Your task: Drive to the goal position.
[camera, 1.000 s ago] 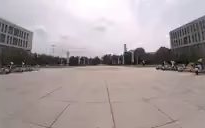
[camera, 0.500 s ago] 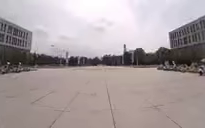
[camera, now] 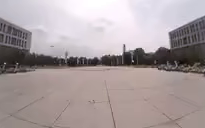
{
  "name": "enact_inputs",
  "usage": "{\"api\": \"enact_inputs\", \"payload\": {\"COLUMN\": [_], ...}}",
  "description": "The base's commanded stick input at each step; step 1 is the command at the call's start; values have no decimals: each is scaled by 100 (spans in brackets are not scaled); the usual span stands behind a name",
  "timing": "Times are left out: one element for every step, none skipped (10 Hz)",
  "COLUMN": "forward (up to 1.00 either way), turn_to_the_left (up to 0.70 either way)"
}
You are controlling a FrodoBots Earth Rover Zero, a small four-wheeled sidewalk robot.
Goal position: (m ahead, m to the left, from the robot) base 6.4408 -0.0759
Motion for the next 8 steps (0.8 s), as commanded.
{"api": "enact_inputs", "payload": {"forward": [70, 70, 70, 70, 70, 70, 70, 70], "turn_to_the_left": [2, 2, 2, 5, 14, 9, 2, 2]}}
